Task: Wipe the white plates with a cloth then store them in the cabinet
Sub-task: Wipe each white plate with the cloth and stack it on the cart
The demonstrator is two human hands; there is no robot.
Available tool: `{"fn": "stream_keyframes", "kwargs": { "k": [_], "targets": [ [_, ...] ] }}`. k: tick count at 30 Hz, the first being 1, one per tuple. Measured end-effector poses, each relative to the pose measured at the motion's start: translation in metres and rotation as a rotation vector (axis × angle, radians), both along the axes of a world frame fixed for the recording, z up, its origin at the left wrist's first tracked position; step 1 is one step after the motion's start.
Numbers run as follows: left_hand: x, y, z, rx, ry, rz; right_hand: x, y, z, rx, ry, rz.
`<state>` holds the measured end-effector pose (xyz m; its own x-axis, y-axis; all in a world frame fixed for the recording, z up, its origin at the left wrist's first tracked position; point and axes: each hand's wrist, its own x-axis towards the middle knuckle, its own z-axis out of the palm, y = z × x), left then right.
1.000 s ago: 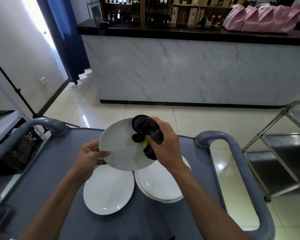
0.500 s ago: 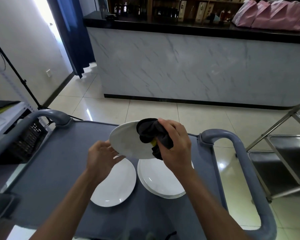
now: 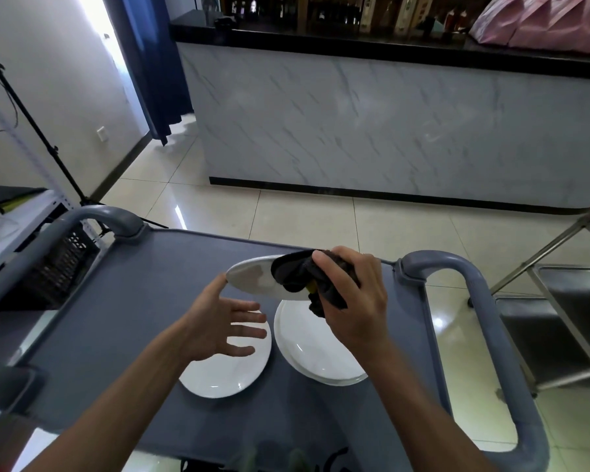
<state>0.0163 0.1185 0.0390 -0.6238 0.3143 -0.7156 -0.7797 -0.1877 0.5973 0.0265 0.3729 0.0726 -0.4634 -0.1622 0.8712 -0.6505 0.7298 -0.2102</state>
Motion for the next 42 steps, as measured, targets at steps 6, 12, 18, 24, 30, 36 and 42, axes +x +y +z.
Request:
{"fn": "stream_keyframes", "kwargs": {
  "k": [6,12,18,24,30,36,42],
  "targets": [
    [-0.004,0.006,0.013,0.064,-0.002,-0.007,0.007,-0.003,-0.002,0.089,0.068,0.065],
    [-0.001,0.017,0.007,0.228,0.011,0.281,0.007,-0.001,-0.013,0.134,0.029,0.109],
    [-0.010,0.005,0.011,0.342,0.068,0.468,0.010,0.007,-0.038,0.149,0.014,0.144],
    [-0.016,-0.005,0.015,0.176,0.371,0.509,0.009,0.027,-0.048,0.137,-0.124,0.123],
    [-0.009,0.006,0.008,-0.039,0.438,0.493,0.000,0.009,-0.023,-0.035,-0.378,0.155],
    [0.006,0.020,0.005,-0.029,0.494,0.400,-0.007,-0.021,-0.006,-0.218,-0.598,0.229],
    [0.014,0.021,0.006,0.010,0.547,0.358,-0.011,-0.035,-0.003,-0.238,-0.691,0.254]
  ]
}}
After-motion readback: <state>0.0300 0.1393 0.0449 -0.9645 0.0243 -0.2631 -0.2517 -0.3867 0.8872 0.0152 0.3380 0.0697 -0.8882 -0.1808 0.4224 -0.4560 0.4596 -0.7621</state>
